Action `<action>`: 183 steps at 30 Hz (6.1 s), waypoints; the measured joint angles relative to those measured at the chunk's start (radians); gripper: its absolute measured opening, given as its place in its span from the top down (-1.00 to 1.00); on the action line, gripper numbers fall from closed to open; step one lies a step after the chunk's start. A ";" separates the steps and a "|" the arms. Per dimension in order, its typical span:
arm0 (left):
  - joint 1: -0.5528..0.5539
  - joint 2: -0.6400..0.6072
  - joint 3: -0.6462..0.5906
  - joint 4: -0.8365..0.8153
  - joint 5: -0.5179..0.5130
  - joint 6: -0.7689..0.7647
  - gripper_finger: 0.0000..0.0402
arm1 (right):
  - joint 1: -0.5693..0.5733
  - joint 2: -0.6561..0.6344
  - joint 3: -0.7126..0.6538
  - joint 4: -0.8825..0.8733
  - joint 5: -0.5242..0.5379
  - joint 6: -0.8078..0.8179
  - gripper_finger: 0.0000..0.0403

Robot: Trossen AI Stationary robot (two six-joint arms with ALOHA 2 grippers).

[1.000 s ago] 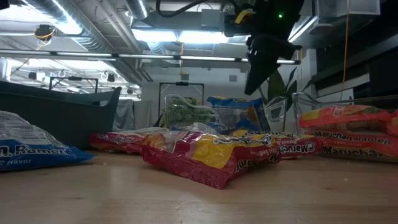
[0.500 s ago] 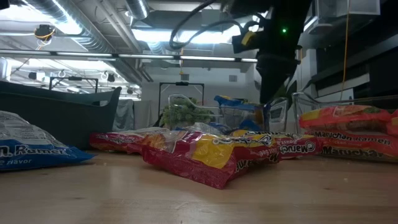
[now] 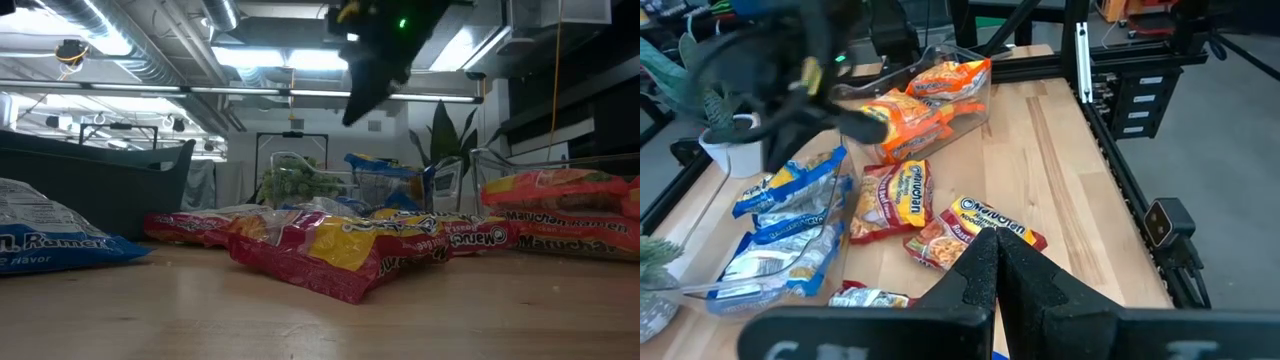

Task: Sort Maruchan noodles
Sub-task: Stack the right blue noodle pack on top of the blue noodle pack in the left transparent bin, then put the bottom red noodle pack into the blue bin

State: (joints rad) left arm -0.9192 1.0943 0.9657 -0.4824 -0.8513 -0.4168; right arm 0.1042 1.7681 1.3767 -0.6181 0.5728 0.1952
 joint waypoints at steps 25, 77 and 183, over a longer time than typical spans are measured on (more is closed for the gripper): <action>0.000 0.000 0.000 -0.005 0.008 -0.022 1.00 | -0.045 0.029 -0.039 -0.155 -0.267 0.137 1.00; 0.366 0.687 0.000 0.553 0.453 0.168 1.00 | 0.590 0.171 0.108 -0.374 -0.097 0.984 -0.07; 0.170 0.137 0.000 0.330 0.365 0.010 1.00 | 0.370 0.194 -0.093 0.846 0.061 1.075 0.54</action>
State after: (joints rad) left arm -0.7494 1.2316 0.9661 -0.1523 -0.4861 -0.4068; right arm 0.4741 1.9621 1.2837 0.2276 0.6342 1.2699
